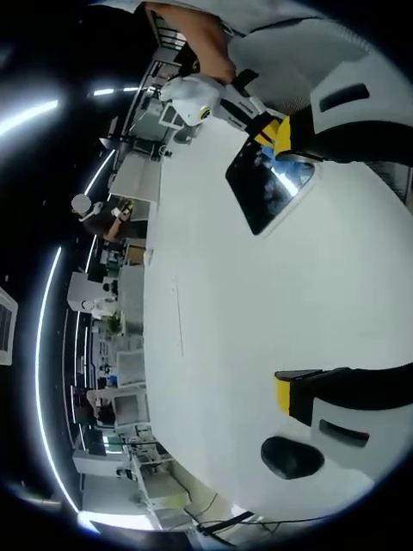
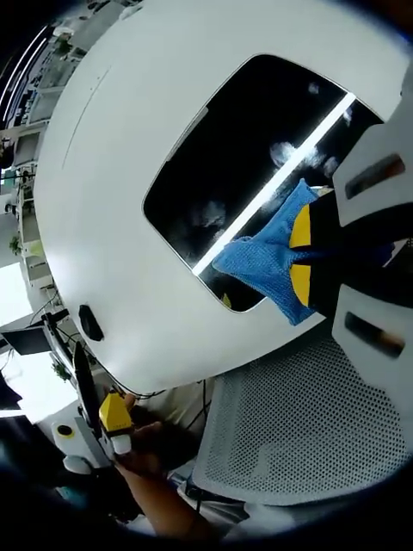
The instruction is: Wipe the mirror surface with the cleaning cloth until all visible marks leave the cleaned area.
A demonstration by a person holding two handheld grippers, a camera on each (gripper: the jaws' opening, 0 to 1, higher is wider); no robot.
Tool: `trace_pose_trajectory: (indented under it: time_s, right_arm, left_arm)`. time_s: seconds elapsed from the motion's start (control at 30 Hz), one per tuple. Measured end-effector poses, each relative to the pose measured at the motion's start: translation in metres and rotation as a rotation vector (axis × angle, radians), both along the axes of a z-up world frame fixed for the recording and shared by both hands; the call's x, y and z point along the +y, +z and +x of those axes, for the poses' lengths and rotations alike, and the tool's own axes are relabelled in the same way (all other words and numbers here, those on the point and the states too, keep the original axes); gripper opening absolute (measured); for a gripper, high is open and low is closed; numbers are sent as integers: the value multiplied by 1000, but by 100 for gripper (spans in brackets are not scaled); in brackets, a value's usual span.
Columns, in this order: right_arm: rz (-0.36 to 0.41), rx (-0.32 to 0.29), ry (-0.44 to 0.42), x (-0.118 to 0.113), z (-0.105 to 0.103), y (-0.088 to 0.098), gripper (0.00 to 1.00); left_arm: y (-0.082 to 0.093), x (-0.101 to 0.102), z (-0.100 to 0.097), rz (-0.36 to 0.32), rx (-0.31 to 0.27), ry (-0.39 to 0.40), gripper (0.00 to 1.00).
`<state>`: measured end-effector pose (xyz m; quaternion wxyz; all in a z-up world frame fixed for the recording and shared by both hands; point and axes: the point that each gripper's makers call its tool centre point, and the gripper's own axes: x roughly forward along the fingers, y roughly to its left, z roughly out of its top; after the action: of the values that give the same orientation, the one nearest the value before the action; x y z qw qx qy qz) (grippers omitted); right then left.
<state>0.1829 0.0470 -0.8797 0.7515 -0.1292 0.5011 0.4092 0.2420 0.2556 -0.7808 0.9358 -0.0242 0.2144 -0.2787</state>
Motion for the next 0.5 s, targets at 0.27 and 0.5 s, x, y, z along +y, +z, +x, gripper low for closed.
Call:
trace_pose_trajectory:
  time_s: [0.27, 0.5]
  right_arm:
    - [-3, 2, -8, -7, 0, 0, 0]
    - [-10, 3, -22, -16, 1, 1, 0]
  left_arm:
    - [2, -1, 0, -3, -5, 3, 99]
    - [2, -1, -1, -3, -2, -1, 99]
